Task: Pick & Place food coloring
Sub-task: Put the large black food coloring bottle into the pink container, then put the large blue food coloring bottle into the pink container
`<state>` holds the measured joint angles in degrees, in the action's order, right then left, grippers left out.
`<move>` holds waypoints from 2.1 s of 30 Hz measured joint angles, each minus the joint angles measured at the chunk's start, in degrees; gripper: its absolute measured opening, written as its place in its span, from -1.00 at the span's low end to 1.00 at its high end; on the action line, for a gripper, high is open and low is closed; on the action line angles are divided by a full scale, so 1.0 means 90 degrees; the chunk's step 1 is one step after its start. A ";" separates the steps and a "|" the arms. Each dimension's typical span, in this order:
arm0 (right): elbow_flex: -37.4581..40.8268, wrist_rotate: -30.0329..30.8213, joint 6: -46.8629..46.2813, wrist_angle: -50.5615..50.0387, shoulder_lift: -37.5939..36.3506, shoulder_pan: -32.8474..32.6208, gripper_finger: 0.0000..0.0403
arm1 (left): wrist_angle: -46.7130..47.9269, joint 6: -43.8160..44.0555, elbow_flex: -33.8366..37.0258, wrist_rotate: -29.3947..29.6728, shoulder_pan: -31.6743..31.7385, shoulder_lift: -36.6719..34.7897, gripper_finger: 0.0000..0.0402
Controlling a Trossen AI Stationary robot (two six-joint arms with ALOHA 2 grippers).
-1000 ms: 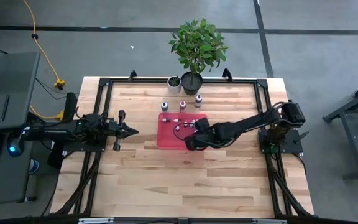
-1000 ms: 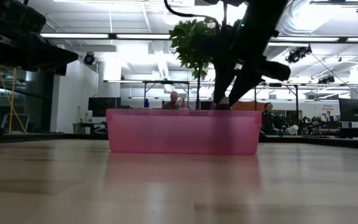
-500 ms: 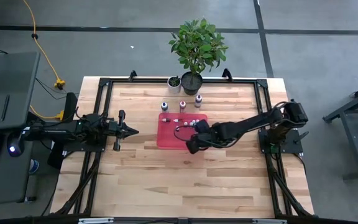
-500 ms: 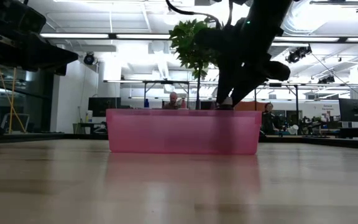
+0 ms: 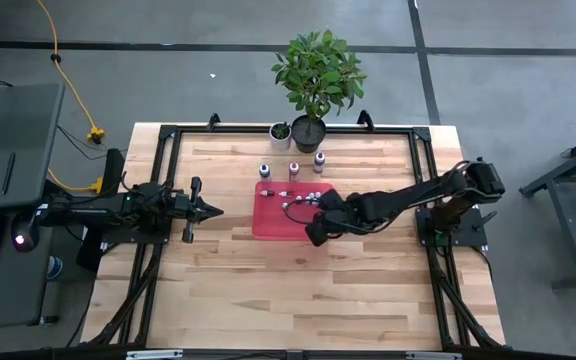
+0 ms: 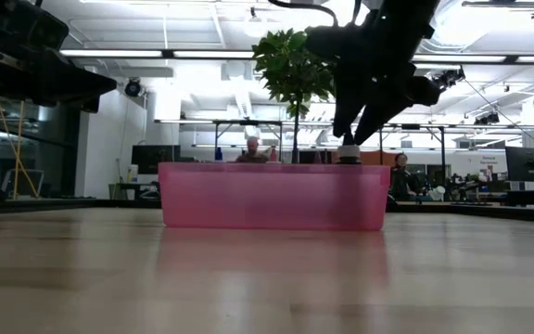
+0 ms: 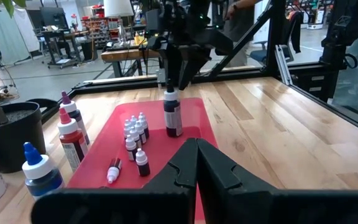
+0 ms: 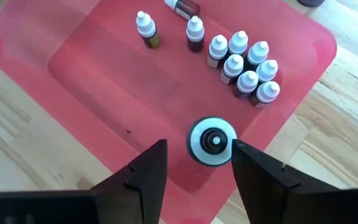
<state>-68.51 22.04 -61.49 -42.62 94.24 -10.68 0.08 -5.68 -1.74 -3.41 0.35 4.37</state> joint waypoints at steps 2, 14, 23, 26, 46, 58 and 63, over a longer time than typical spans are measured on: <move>0.0000 -0.0013 0.0004 -0.0011 0.0002 -0.0020 -0.14 | 0.0000 0.0001 -0.0002 -0.0001 -0.0001 0.0001 -1.00; -0.0023 0.0158 0.0107 -0.0243 -0.0545 -0.0020 -0.05 | 0.0002 0.0001 0.0000 0.0001 -0.0001 0.0001 -1.00; -0.1456 0.0546 0.1309 -0.1491 -0.0657 0.0339 -0.05 | 0.0001 0.0001 0.0000 0.0001 -0.0001 0.0000 -1.00; -0.2107 0.0420 0.2071 -0.1798 -0.0516 0.0504 -0.05 | 0.0001 0.0000 -0.0001 0.0000 0.0001 0.0000 -1.00; -0.5392 -0.2254 0.5896 -0.2548 0.1577 0.1661 -0.05 | 0.0000 -0.0001 -0.0001 0.0000 -0.0001 0.0001 -1.00; -0.5600 -0.1615 0.4493 -0.1749 0.2700 0.2188 -0.05 | 0.0000 0.0001 -0.0002 0.0000 0.0000 -0.0001 -1.00; -0.5576 -0.0982 0.3809 -0.1054 0.2965 0.2185 -0.05 | 0.0000 -0.0001 0.0000 0.0001 0.0000 0.0000 -1.00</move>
<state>-118.69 13.20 -27.21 -52.11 120.92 8.99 0.08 -5.69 -1.74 -3.41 0.35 4.37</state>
